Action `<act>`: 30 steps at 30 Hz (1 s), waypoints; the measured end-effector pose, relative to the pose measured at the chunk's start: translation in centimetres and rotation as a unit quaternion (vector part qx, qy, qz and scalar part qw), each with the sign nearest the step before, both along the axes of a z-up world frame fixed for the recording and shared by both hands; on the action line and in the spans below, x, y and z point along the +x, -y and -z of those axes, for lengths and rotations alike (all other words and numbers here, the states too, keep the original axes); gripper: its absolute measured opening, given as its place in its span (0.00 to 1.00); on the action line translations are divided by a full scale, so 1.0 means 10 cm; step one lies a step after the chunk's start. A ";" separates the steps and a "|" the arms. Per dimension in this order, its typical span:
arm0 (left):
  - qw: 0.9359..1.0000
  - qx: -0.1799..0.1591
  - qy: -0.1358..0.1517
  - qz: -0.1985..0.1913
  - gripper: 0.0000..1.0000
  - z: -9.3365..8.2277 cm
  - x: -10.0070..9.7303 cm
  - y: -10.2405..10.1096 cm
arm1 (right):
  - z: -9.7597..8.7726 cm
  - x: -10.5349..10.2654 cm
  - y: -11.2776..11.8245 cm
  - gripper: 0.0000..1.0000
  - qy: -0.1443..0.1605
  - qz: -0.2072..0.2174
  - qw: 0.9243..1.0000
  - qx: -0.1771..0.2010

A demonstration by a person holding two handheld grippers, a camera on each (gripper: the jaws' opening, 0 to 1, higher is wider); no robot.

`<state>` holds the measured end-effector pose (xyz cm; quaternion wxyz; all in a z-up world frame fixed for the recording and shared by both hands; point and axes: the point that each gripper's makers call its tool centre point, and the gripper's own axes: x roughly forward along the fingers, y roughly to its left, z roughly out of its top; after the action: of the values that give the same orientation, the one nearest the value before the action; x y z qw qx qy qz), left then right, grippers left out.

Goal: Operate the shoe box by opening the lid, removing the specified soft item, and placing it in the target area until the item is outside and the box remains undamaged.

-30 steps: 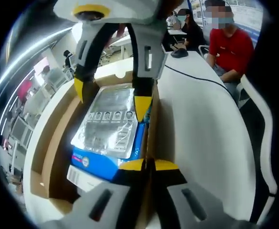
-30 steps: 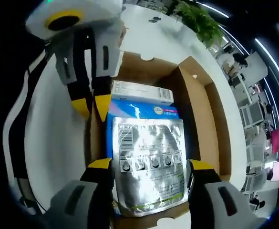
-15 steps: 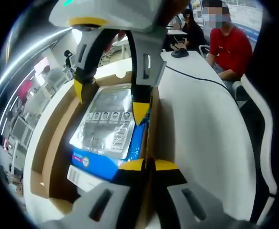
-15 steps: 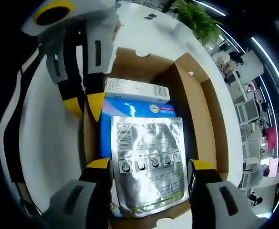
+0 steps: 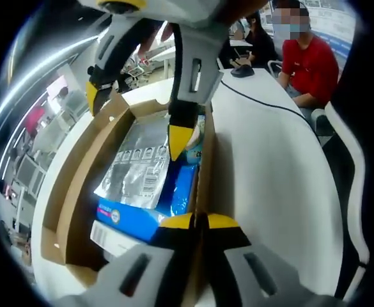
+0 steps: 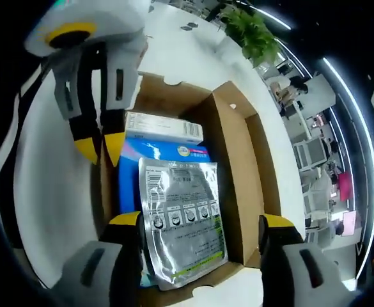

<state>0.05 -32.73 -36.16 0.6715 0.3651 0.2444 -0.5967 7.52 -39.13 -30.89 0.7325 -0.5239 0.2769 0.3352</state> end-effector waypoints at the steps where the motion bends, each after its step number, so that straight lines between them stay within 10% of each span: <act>1: 1.000 0.000 0.000 0.000 0.05 0.00 0.00 0.00 | -0.04 0.01 0.00 0.75 0.008 0.001 1.000 0.002; 21: 1.000 0.000 0.001 -0.003 0.06 0.00 0.00 -0.01 | -0.53 0.11 0.04 0.75 0.126 -0.002 0.992 -0.007; 30: 1.000 -0.001 0.000 -0.004 0.06 0.02 0.00 -0.01 | -0.55 0.17 0.02 0.69 0.165 -0.065 0.980 -0.088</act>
<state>0.08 -32.65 -36.34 0.6741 0.3636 0.2449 -0.5945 9.19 -39.29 -25.43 0.6958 -0.6512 0.1460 0.2655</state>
